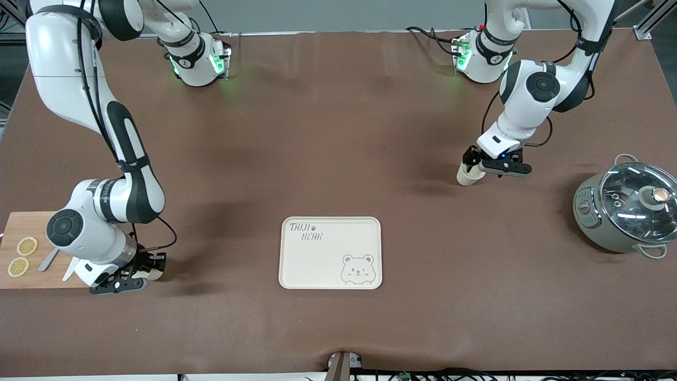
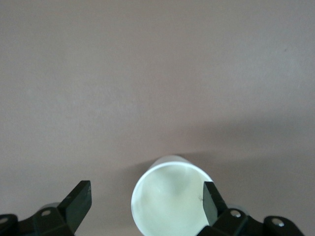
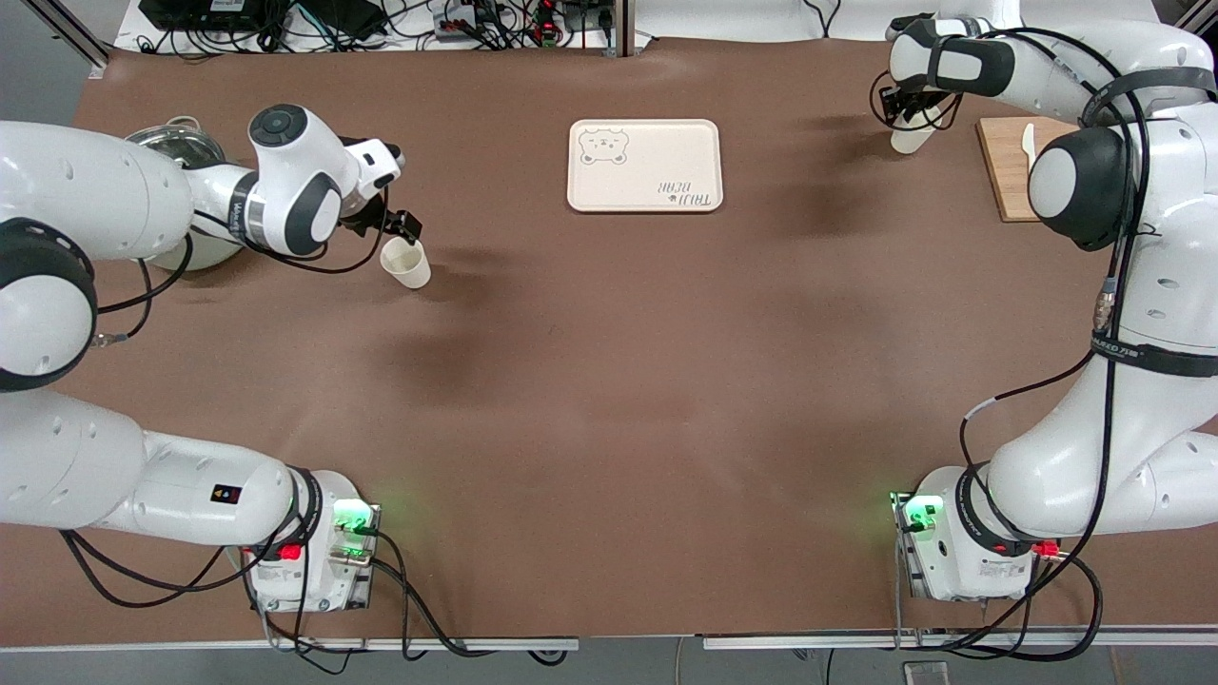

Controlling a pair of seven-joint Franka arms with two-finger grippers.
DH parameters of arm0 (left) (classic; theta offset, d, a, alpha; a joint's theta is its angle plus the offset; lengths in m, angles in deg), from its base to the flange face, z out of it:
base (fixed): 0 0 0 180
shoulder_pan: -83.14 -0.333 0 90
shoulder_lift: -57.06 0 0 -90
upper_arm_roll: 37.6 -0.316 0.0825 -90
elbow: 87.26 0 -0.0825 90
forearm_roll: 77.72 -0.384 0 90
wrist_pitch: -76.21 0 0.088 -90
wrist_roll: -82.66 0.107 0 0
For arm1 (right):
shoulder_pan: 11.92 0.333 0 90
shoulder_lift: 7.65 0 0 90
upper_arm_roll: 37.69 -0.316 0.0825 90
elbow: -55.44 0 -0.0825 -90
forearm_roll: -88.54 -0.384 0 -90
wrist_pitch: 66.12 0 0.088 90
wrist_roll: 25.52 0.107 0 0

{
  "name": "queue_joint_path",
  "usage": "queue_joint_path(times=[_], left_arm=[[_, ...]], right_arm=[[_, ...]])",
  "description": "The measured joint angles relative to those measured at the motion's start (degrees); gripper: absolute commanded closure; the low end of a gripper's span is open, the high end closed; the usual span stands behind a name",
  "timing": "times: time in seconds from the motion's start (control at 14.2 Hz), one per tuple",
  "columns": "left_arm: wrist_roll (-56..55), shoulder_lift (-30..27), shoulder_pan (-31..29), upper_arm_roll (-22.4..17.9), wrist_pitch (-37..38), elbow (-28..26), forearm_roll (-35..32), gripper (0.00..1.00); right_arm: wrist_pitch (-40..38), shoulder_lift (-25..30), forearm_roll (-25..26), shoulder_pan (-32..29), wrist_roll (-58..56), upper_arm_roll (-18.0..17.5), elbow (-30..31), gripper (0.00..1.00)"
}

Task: Place white IKEA cup upright on tray with both arms
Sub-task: 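Close both grippers around the rims of the two white cups, then carry the white cup with the right gripper onto the bear tray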

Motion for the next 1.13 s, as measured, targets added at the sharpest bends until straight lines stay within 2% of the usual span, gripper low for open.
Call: queue_joint_path(times=[0.28,0.71,1.13], left_arm=[[1.93,-0.11,-0.45,0.01,0.0,-1.09,0.0,0.0],[7.98,0.66,-5.87,0.01,0.0,-1.41,0.0,0.0],[8.16,1.1,-5.78,0.38,-0.07,-1.31,0.0,0.0]], right_arm=[[0.03,0.0,0.03,-0.03,-0.02,0.1,-0.35,1.0],[-1.45,0.01,0.0,1.26,1.26,-0.4,-3.34,1.0],[-9.48,0.11,0.0,7.25,14.26,-0.69,-9.84,1.0]])
